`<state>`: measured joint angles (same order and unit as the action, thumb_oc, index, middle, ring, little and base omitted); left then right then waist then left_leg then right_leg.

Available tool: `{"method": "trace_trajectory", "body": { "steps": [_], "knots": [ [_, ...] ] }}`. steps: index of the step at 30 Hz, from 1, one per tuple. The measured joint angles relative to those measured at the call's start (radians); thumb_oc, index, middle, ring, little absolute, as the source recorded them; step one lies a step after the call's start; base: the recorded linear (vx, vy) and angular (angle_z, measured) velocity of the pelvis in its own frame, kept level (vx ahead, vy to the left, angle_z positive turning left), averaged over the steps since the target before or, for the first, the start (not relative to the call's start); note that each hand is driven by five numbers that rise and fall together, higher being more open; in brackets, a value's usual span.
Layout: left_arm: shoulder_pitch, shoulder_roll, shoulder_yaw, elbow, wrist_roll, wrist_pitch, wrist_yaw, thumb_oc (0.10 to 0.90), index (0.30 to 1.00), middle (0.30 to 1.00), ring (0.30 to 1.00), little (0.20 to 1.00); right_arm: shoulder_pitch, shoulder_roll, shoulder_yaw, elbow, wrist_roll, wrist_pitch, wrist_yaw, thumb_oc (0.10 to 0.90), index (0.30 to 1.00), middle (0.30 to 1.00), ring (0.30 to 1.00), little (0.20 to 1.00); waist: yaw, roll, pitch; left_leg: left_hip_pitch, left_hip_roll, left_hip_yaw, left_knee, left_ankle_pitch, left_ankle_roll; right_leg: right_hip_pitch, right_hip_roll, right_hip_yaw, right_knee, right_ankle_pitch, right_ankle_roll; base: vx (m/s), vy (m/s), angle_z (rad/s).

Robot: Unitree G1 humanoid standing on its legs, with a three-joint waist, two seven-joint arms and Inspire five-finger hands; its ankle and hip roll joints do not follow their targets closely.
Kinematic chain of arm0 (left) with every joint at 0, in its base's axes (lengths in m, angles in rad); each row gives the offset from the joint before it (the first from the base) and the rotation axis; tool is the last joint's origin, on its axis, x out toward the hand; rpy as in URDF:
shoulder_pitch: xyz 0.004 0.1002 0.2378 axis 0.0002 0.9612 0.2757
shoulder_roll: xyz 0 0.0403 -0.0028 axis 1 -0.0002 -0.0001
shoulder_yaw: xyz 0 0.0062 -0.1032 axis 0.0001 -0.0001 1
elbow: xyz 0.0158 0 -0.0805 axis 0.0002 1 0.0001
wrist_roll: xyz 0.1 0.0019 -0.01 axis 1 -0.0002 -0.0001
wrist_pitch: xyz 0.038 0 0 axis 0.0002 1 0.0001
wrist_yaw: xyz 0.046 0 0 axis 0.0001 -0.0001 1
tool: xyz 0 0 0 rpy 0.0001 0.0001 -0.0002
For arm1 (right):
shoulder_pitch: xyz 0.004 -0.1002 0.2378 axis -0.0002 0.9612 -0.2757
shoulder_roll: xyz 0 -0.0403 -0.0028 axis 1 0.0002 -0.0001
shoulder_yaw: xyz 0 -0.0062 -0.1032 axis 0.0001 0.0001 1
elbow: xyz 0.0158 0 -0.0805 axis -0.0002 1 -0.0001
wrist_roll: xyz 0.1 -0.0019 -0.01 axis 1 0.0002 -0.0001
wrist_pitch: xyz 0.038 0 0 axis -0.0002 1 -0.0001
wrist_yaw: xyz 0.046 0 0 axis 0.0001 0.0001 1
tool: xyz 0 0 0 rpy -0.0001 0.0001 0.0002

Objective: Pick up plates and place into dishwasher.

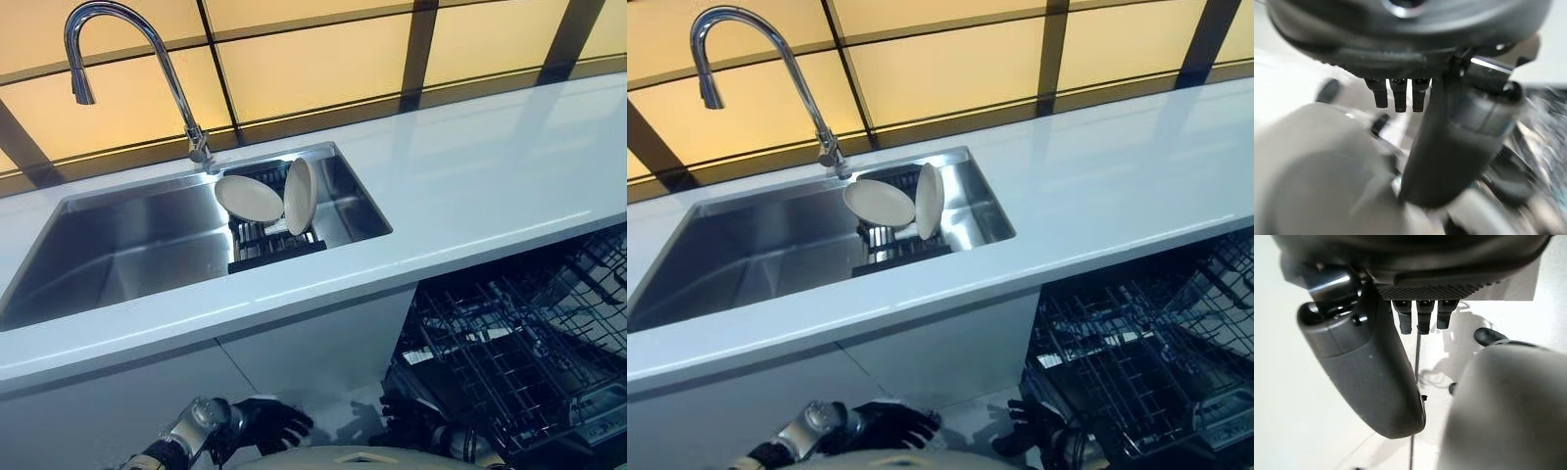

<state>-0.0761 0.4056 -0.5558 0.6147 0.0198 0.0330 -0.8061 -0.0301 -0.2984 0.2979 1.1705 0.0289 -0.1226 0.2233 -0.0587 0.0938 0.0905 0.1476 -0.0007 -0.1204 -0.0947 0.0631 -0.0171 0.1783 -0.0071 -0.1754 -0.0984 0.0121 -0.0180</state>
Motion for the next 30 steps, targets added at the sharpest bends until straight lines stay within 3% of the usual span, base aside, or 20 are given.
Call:
{"method": "trace_trajectory", "body": {
  "steps": [1, 3, 7, 13, 21, 24, 27, 30],
  "knots": [
    [-0.002, 0.02, 0.003, -0.055, -0.027, 0.025, -0.037, 0.8, 0.9, 0.9, 0.9, 0.9, 0.003, -0.002, 0.0, 0.0, 0.0, 0.001, -0.002, 0.8, 0.9, 0.9, 0.9, 0.9, 0.0, 0.002, 0.002, -0.001, 0.0, -0.001, 0.0, 0.001, -0.001, 0.0, 0.001, 0.0, 0.0, 0.0, 0.0, 0.0, 0.0, 0.0],
    [-0.01, 0.087, 0.033, -0.278, -0.151, 0.172, -0.172, 0.8, 0.9, 0.9, 0.9, 0.9, 0.026, -0.007, -0.001, -0.024, 0.007, 0.004, -0.015, 0.8, 0.9, 0.9, 0.9, 0.9, 0.004, 0.006, 0.004, -0.002, 0.0, -0.003, 0.0, 0.002, -0.003, 0.001, 0.004, -0.002, 0.0, -0.003, 0.004, 0.0, 0.0, 0.0],
    [-0.014, 0.094, 0.104, -0.539, -0.393, 0.383, -0.305, 0.8, 0.9, 0.9, 0.9, 0.9, 0.042, -0.012, -0.007, -0.031, 0.011, -0.002, -0.024, 0.8, 0.9, 0.9, 0.9, 0.9, 0.013, 0.01, 0.002, -0.005, -0.002, -0.01, 0.0, 0.002, -0.003, 0.002, 0.005, -0.008, 0.0, -0.003, 0.005, 0.01, -0.018, 0.05],
    [-0.015, 0.087, 0.111, -0.655, -0.549, 0.469, -0.399, 0.8, 0.9, 0.9, 0.9, 0.9, 0.056, -0.008, -0.008, -0.031, 0.037, -0.011, -0.043, 0.8, 0.9, 0.9, 0.9, 0.9, 0.032, 0.003, 0.007, -0.013, -0.002, -0.027, 0.0, 0.003, -0.002, 0.001, 0.004, -0.026, 0.0, -0.003, 0.005, 0.0, -0.017, 0.07],
    [-0.014, 0.083, 0.12, -0.769, -0.891, 0.474, -0.377, 0.8, 0.9, 0.9, 0.9, 0.9, 0.068, -0.007, -0.007, -0.031, 0.057, -0.014, -0.052, 0.8, 0.9, 0.9, 0.9, 0.9, 0.047, 0.0, 0.009, -0.014, -0.004, -0.029, 0.0, 0.005, -0.001, 0.001, 0.004, -0.028, 0.002, -0.003, 0.005, 0.0, -0.002, 0.01],
    [-0.011, 0.05, 0.141, -0.797, -1.14, 0.454, -0.244, 0.8, 0.9, 0.9, 0.9, 0.9, 0.069, -0.005, -0.007, -0.033, 0.072, -0.013, -0.062, 0.8, 0.9, 0.9, 0.9, 0.9, 0.055, -0.005, 0.014, -0.014, -0.004, -0.03, 0.0, 0.006, -0.002, 0.002, 0.005, -0.029, 0.004, -0.003, 0.005, -0.01, -0.026, 0.01],
    [-0.014, -0.015, 0.249, -0.837, -1.233, 0.345, -0.094, 0.8, 0.9, 0.9, 0.9, 0.9, 0.07, -0.001, -0.007, -0.039, 0.071, -0.004, -0.072, 0.8, 0.9, 0.9, 0.9, 0.9, 0.057, -0.007, 0.017, -0.016, -0.004, -0.037, 0.0, 0.008, -0.005, 0.003, 0.007, -0.035, 0.005, -0.003, 0.005, -0.01, -0.031, 0.06],
    [-0.019, -0.014, 0.38, -0.838, -1.244, 0.239, 0.049, 0.8, 0.9, 0.9, 0.9, 0.9, 0.071, 0.001, -0.007, -0.039, 0.071, -0.002, -0.088, 0.8, 0.9, 0.9, 0.9, 0.9, 0.058, -0.007, 0.017, -0.018, -0.001, -0.043, 0.0, 0.01, -0.007, 0.003, 0.009, -0.043, 0.004, -0.004, 0.005, -0.02, -0.032, 0.08]
  ]
}}
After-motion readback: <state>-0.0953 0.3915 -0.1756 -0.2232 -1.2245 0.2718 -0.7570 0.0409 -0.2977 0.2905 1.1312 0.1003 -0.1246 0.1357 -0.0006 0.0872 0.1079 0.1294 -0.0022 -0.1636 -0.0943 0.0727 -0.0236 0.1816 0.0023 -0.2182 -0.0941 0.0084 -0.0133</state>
